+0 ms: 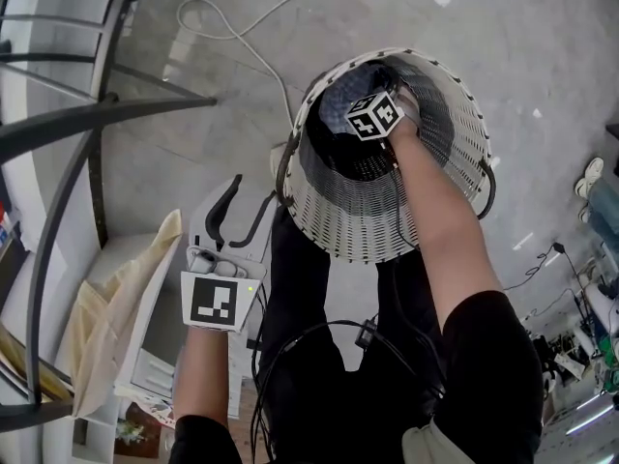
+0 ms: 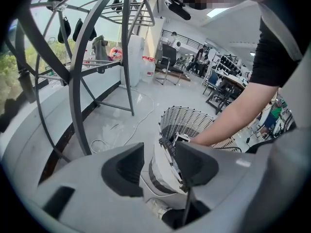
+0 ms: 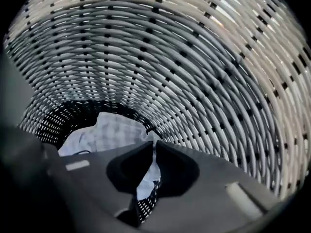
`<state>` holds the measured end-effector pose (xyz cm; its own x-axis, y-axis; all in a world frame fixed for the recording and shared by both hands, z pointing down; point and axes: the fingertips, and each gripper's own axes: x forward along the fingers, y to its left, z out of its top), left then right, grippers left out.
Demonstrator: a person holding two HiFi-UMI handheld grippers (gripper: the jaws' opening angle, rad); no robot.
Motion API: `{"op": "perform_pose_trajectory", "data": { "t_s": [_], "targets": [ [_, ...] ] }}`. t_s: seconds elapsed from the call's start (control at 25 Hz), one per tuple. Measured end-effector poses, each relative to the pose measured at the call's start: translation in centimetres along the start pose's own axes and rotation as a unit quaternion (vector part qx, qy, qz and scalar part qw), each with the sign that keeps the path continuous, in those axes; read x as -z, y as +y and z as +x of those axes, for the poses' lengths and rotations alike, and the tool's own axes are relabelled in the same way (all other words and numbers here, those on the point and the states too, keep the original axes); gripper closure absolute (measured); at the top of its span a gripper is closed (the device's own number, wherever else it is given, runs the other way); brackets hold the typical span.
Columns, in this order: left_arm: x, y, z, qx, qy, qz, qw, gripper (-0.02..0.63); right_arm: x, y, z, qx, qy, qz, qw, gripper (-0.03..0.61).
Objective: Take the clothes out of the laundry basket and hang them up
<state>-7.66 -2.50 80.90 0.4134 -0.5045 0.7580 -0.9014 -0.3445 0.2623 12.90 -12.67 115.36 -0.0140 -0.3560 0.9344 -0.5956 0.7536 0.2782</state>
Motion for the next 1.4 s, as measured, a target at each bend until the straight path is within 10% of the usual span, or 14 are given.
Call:
{"op": "perform_pose_trajectory", "data": {
  "t_s": [0.4,1.4],
  "targets": [
    [-1.3,-1.1,-1.9,-0.006,-0.013,-0.007,0.9999,0.411,-2.0,-1.6,-7.2,-0.024,-0.042,0.039,0.998,0.549],
    [-10.8,-9.3,-14.0,0.035,-0.053,0.027,0.9976,0.410,-9.0,-16.0,-55.0,-0.033,-0.237,0.170,0.956,0.551]
  ]
}}
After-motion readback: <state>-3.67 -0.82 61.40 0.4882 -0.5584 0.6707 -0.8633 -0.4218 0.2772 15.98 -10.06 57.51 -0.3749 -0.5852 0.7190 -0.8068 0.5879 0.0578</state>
